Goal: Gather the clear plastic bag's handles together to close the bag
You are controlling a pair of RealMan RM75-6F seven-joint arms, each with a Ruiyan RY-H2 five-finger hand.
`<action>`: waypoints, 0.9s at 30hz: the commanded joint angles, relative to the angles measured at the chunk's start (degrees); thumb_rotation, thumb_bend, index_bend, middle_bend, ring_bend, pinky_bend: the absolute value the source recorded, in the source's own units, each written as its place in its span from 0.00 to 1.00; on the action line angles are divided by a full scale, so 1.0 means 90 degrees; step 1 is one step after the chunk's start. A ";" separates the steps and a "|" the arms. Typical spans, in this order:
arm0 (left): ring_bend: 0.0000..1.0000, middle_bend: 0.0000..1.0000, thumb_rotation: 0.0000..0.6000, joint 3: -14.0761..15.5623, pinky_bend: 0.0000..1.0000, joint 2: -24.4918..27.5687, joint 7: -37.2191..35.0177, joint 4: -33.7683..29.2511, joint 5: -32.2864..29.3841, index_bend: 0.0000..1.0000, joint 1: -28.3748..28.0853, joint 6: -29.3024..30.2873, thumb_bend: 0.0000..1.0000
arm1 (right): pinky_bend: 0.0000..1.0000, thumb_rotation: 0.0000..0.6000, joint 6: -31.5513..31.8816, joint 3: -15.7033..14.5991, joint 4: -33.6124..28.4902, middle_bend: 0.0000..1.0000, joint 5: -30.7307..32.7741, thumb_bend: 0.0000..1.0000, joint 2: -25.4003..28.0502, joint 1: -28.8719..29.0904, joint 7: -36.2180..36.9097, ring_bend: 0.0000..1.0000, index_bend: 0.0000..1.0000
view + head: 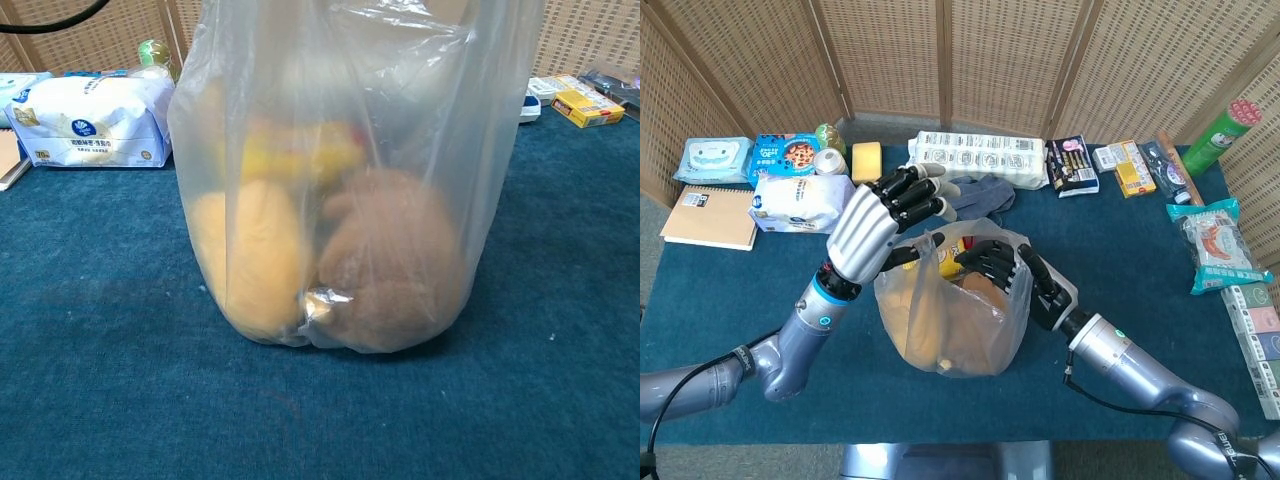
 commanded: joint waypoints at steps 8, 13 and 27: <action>0.26 0.38 1.00 -0.0147 0.40 -0.0135 0.0119 0.0032 -0.0199 0.45 -0.0248 -0.0136 0.16 | 0.01 0.28 0.0091 -0.0117 0.0154 0.28 0.0135 0.12 -0.0175 0.0151 -0.0367 0.14 0.29; 0.26 0.38 1.00 -0.0118 0.40 -0.0205 0.0159 0.0080 -0.0241 0.45 -0.0315 -0.0165 0.16 | 0.00 0.25 0.0132 -0.0125 0.0201 0.27 0.0190 0.12 -0.0257 0.0205 -0.0432 0.13 0.27; 0.26 0.37 1.00 -0.0226 0.40 -0.0431 0.0272 0.0367 -0.0497 0.45 -0.0608 -0.0327 0.16 | 0.00 0.25 0.0147 -0.0092 0.0121 0.27 0.0211 0.12 -0.0471 0.0335 -0.0291 0.13 0.26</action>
